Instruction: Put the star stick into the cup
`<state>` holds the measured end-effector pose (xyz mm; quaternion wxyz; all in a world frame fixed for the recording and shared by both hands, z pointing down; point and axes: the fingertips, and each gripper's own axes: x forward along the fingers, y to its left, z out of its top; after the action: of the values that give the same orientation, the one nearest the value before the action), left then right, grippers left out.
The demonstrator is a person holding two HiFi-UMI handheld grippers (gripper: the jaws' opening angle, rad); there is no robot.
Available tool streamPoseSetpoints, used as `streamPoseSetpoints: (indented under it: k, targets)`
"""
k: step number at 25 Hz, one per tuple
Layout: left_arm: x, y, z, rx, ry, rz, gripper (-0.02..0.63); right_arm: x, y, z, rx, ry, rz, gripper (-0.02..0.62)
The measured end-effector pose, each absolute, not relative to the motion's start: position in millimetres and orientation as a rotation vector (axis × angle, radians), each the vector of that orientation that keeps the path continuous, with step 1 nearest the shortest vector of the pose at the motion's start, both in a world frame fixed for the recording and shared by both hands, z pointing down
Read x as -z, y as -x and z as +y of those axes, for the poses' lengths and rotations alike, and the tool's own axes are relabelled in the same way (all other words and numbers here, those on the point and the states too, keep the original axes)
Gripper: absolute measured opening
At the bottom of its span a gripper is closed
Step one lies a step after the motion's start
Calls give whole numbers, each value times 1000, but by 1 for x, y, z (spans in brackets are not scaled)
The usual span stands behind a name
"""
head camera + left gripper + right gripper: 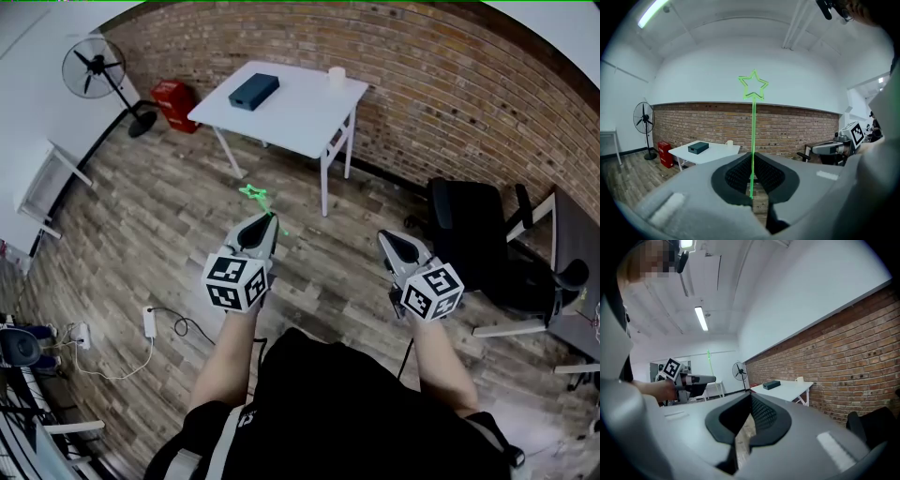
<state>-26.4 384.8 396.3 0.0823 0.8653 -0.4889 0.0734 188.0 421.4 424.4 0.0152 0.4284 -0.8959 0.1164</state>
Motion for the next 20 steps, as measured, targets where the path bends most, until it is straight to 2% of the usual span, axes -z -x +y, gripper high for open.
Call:
streamPoseSetpoints:
  k: [11,20]
  targets:
    - [-395,32,346,-215,-2597,-1447,20,-431,-187,379,-416,-1350,-2770,0]
    - [-401,96,252,-206,-2586,-1441,20,-442,-122,287,-466,-1349,-2770,0]
